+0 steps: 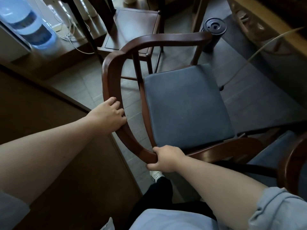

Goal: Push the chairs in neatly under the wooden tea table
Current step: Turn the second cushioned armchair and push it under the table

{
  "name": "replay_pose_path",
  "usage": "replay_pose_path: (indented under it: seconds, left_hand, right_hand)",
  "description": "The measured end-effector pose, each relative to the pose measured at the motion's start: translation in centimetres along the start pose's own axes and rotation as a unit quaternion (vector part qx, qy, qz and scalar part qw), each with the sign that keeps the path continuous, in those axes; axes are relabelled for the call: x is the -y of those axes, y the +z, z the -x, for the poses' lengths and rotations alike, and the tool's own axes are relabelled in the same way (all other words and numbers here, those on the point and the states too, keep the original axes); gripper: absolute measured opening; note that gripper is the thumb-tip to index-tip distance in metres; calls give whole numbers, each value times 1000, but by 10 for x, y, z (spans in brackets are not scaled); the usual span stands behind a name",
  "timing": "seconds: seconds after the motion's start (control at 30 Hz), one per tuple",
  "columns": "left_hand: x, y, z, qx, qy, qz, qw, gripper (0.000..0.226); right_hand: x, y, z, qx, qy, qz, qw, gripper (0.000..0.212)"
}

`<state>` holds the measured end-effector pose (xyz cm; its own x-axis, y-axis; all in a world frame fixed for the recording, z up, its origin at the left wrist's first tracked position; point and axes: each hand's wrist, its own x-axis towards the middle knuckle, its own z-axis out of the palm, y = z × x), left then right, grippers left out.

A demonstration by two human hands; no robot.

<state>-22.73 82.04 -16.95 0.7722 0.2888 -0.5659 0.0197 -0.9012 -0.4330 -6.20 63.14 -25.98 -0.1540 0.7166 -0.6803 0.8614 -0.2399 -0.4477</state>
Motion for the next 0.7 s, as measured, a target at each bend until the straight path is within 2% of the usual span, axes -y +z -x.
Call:
replay_pose_path:
  seconds: [0.2,0.37,0.47,0.53,0.63,0.7]
  left_hand:
    - [-12,-5,-1,-29,-20,13,999,27]
    - [-67,-52,-6,-42,-14,57,997,25]
    - [-101,-86,-19,-23,-10,68,997,26]
    - [-121,-107,-27,-6,-7,80,997,27]
    - [-150,-140,-40,2,-1,99,995,22]
    - [-165,-159,-48,-1,-1,108,994,19]
  right_hand:
    - [-11,-2,13,8,-16,-4,1000,49]
    - [-67,3,55,1,-25,65,998,43]
    - [-104,1,86,12,-20,111,994,39]
    - [-129,-3,102,14,-18,142,990,41]
    - [-164,-7,126,24,-4,178,984,55]
    - [-184,-13,140,25,8,185,982,54]
